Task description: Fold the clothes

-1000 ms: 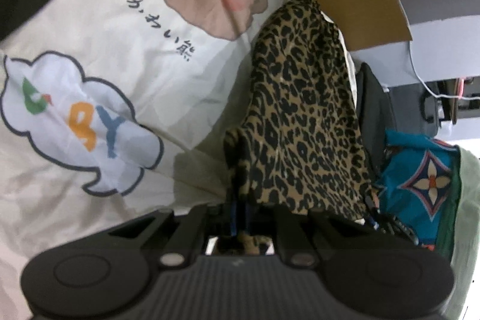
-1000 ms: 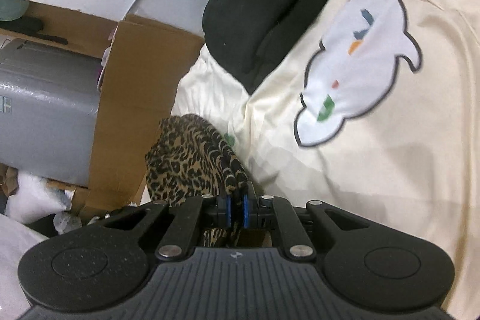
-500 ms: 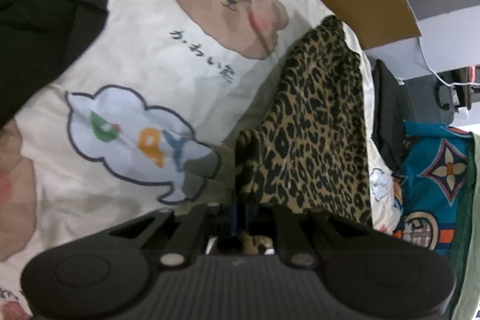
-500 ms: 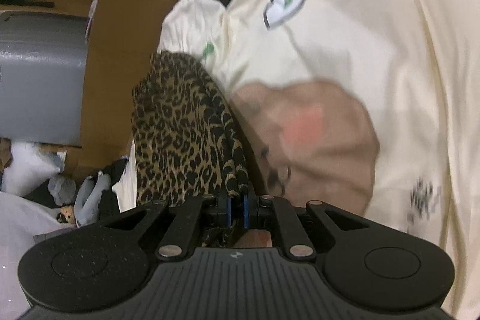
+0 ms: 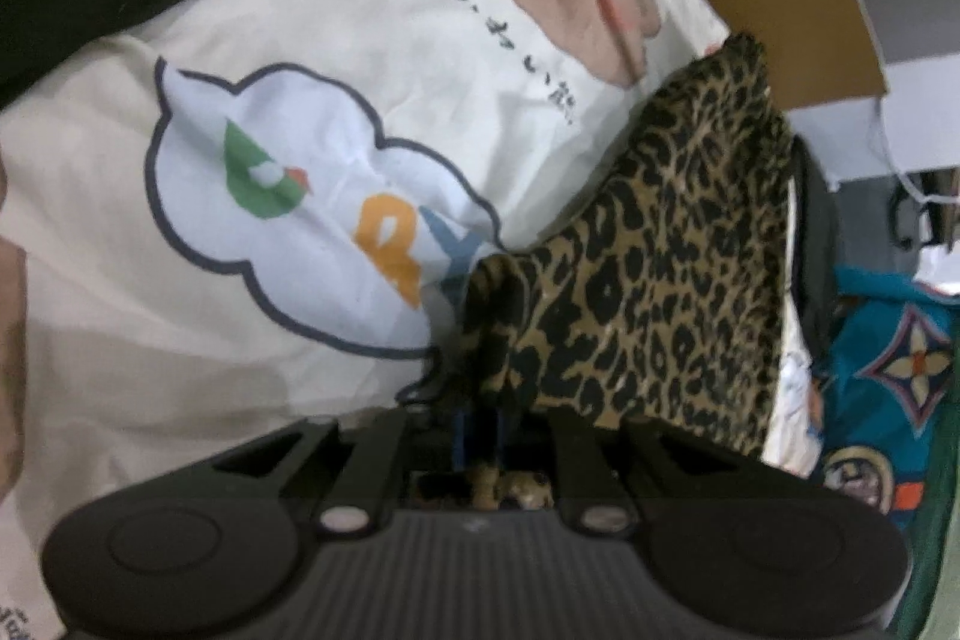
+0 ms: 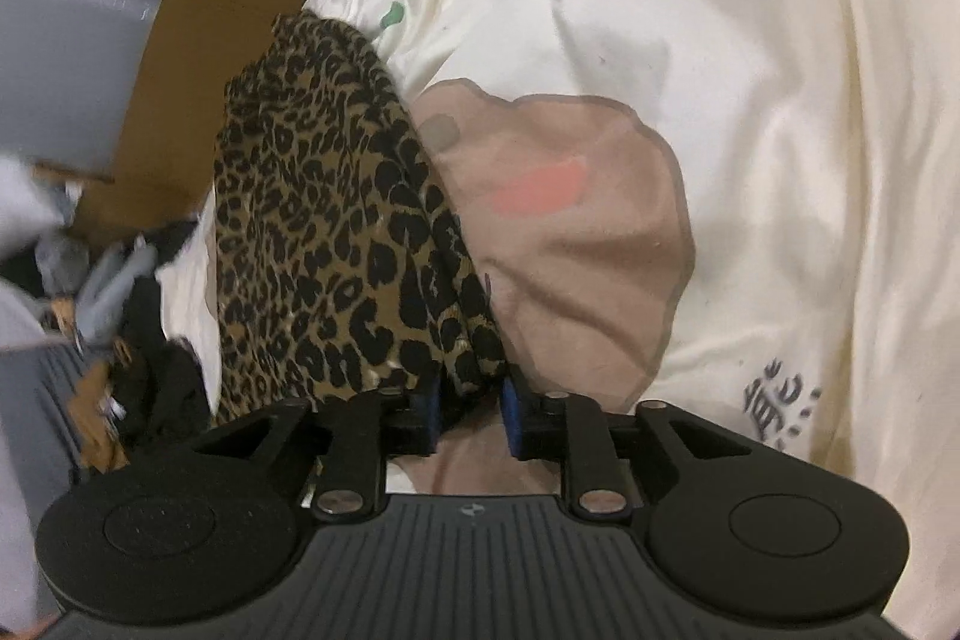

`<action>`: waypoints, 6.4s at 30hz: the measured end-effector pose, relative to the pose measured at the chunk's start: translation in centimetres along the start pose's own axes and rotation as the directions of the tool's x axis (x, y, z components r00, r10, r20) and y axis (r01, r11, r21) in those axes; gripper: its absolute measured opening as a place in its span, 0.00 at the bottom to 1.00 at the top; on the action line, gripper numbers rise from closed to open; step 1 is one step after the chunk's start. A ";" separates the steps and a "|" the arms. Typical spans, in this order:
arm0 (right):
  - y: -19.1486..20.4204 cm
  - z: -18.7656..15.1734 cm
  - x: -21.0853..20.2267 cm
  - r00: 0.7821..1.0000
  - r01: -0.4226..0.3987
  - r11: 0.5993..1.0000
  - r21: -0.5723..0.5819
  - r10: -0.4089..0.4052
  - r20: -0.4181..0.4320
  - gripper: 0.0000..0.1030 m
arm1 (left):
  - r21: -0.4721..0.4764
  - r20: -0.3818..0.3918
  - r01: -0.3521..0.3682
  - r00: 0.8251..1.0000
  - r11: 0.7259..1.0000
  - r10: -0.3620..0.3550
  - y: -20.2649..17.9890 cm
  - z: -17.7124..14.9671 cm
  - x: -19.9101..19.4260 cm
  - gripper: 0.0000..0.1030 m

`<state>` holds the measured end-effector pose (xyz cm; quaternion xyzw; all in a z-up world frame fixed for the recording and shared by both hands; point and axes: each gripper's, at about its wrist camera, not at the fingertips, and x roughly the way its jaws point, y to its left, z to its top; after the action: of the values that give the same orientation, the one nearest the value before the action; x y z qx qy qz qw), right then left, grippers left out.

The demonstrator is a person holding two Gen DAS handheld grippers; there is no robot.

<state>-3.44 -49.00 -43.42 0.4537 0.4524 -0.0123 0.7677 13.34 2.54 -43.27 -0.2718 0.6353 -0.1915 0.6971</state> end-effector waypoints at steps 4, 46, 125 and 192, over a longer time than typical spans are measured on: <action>0.0 0.6 0.2 0.999 -0.016 0.999 -0.031 0.015 -0.030 0.35 | 0.004 0.011 0.052 0.999 0.999 -0.052 0.5 -0.1 -0.3 0.29; 3.5 5.0 4.8 0.988 -0.024 0.990 -0.141 0.002 -0.157 0.20 | 0.063 -0.083 0.069 0.995 0.996 -0.064 0.2 0.5 1.9 0.12; 2.5 4.8 -6.8 0.992 -0.122 0.991 -0.058 0.119 -0.044 0.02 | 0.140 -0.215 0.028 0.977 0.990 0.003 -7.4 1.3 -4.1 0.09; 4.7 12.7 -1.4 0.984 -0.148 0.988 0.037 0.143 0.107 0.03 | 0.074 -0.109 0.072 0.992 0.995 -0.063 -8.1 16.2 3.7 0.08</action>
<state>6.42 -55.79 -36.92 0.5015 0.3769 0.0099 0.7787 30.42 -3.88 -40.37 -0.2554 0.6540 -0.2535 0.6655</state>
